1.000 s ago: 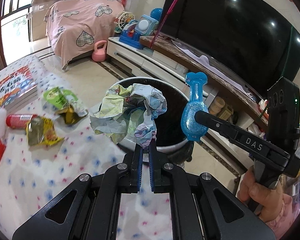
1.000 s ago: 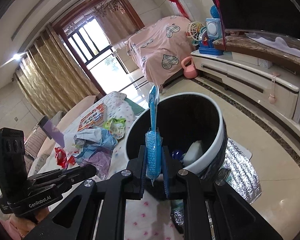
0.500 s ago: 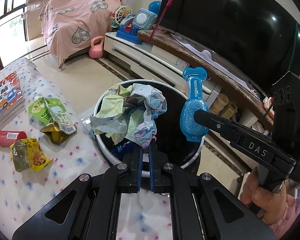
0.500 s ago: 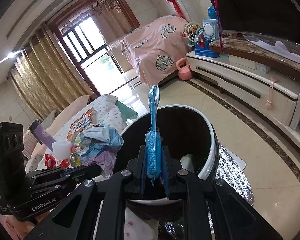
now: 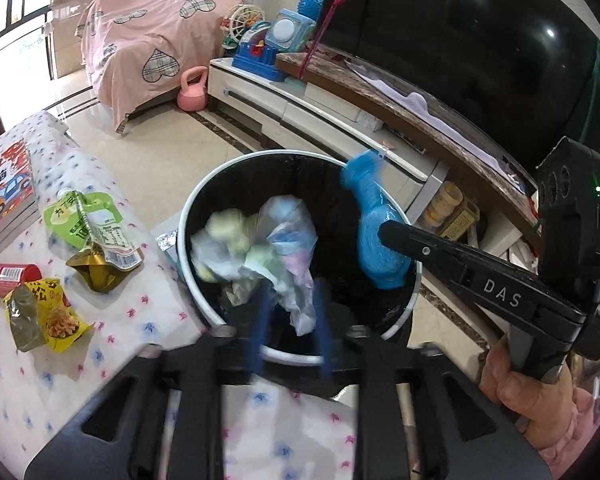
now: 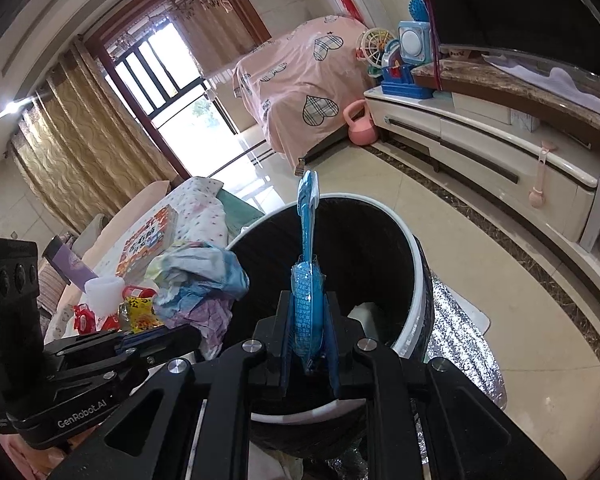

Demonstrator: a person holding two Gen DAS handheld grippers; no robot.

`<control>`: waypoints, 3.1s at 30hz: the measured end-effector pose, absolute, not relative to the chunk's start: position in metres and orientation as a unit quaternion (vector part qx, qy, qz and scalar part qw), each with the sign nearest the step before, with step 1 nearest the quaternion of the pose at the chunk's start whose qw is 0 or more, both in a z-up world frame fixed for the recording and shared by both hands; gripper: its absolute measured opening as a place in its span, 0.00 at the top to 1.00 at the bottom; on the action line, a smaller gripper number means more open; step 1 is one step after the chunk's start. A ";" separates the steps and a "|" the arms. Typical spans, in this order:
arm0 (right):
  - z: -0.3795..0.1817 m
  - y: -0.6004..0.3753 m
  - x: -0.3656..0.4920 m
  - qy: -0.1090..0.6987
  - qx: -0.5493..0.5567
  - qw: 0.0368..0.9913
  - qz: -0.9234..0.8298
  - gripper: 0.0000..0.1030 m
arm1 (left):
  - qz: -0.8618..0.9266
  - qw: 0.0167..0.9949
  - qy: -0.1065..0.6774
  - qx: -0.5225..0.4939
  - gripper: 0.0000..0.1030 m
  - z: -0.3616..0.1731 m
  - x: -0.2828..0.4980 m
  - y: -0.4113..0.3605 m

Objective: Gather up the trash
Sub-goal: 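Carry the paper and blue bottle over the bin and open both grippers, then move both grippers back toward the red snack bag on the table, then grasp the red snack bag with the left gripper while the right grasps the yellow-green wrapper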

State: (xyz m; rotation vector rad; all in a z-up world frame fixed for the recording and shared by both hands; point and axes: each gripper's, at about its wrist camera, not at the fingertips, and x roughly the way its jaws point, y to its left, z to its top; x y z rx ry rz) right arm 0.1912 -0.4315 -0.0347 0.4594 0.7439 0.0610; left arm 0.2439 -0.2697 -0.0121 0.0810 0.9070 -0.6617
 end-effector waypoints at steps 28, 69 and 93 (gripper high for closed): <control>-0.022 -0.347 0.143 0.325 0.216 0.918 0.074 0.15 | -0.197 0.875 0.434 -0.089 0.47 -0.033 0.187 -0.107; -0.039 -0.216 0.222 0.384 0.141 0.900 0.152 0.22 | -0.016 0.906 0.396 -0.151 0.31 -0.031 0.239 0.071; -0.050 -0.205 0.247 0.406 0.112 0.894 0.154 1.00 | -0.025 0.914 0.384 -0.124 0.93 -0.026 0.235 0.073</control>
